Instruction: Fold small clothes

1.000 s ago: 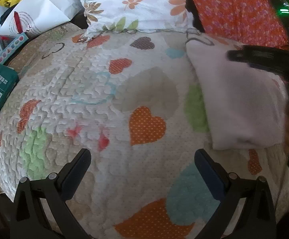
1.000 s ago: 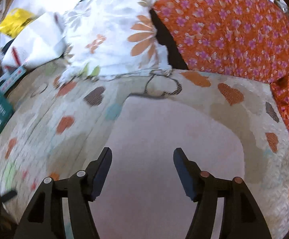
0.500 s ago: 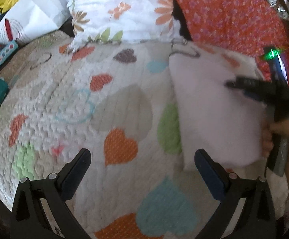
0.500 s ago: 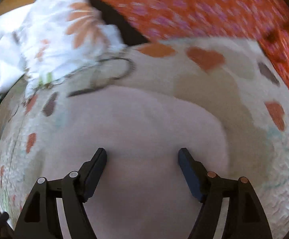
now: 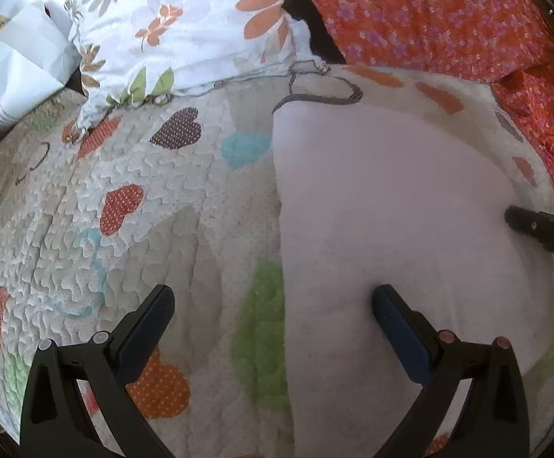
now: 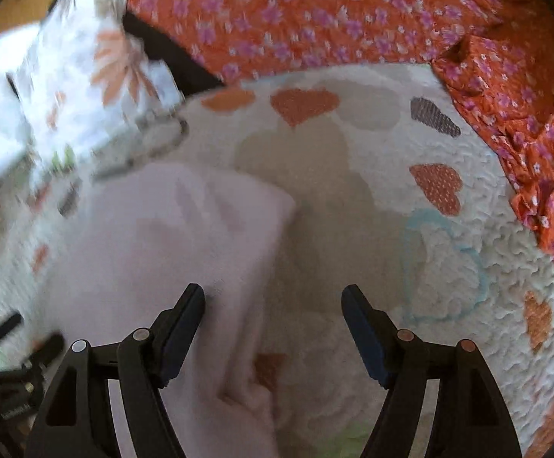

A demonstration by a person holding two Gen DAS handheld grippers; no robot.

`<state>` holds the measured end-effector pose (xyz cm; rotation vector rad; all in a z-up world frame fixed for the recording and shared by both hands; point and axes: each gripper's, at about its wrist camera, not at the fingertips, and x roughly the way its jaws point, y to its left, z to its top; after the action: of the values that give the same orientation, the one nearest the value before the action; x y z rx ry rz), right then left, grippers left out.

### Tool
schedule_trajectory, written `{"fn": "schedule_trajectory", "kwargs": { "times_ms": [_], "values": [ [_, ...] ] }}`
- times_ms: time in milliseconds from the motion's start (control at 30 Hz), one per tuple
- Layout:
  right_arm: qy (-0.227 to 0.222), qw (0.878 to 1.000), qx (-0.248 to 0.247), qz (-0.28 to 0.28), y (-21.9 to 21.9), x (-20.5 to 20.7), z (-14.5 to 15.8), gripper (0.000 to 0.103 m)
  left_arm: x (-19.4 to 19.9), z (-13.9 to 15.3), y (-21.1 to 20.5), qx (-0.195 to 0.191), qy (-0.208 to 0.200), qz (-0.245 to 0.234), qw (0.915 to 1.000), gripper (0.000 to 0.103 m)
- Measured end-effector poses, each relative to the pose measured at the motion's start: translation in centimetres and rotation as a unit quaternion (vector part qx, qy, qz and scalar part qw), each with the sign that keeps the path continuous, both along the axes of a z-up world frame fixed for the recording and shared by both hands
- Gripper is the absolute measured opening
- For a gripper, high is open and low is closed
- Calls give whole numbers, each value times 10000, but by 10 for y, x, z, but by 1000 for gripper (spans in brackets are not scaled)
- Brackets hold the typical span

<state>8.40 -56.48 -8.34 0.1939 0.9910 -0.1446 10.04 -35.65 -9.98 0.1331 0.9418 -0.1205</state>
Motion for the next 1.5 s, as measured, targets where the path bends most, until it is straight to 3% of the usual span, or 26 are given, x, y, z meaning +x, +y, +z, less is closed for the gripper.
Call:
{"fn": "schedule_trajectory", "kwargs": {
  "times_ms": [100, 200, 367, 500, 567, 600, 667, 733, 800, 900, 967, 1033, 1133, 1233, 1367, 1500],
  "values": [
    [150, 9991, -353, -188, -11, -3, -5, 79, -6, 0, -2, 91, -107, -47, 9999, 103],
    [-21, 9969, -588, -527, -21, -9, 7, 78, -6, -4, 5, -152, -13, 65, 9999, 103],
    [-956, 9931, 677, -112, -17, -22, 38, 75, 2, -16, 17, -918, 674, 223, 9932, 103],
    [-826, 9855, 1398, 494, 3, -14, 30, 75, 3, -16, 20, -1054, 900, 68, 9903, 103],
    [-433, 9849, 1570, 593, 8, -7, 14, 73, -4, -7, 18, -905, 663, 40, 9937, 103],
    [-58, 9903, 1327, 420, 8, -2, 0, 72, -10, -1, 17, -797, 480, 29, 9957, 103],
    [220, 9956, 907, -4, 2, -3, -12, 76, -26, 16, 18, -637, 4, 28, 9980, 103],
    [108, 9921, 1161, -467, -13, -13, -9, 76, -46, 35, 22, -522, -543, 67, 9971, 103],
    [-98, 9952, 775, -582, -11, -25, 7, 76, -68, 56, 27, -346, -1139, 102, 9928, 103],
    [-509, 9979, 380, -155, 8, -42, 28, 77, -100, 84, 39, -55, -2053, 281, 9783, 103],
    [-544, 9969, 557, 98, 18, -44, 30, 77, -118, 102, 51, -71, -2460, 449, 9682, 103],
    [-264, 9982, 521, 166, 24, -45, 21, 77, -130, 115, 63, -291, -2575, 540, 9643, 103],
    [667, 9978, -52, -30, 26, -49, -11, 78, -140, 125, 79, -619, -2549, 584, 9632, 103],
    [585, 9978, -64, -298, 21, -69, 2, 80, -149, 124, 89, -846, -2468, 536, 9639, 103],
    [214, 9991, -347, -152, 37, -95, 37, 83, -147, 113, 90, -1153, -2104, 450, 9697, 103],
    [-193, 9993, -308, -28, 51, -112, 44, 84, -138, 94, 76, -899, -1773, 354, 9794, 103]
  ]
}}
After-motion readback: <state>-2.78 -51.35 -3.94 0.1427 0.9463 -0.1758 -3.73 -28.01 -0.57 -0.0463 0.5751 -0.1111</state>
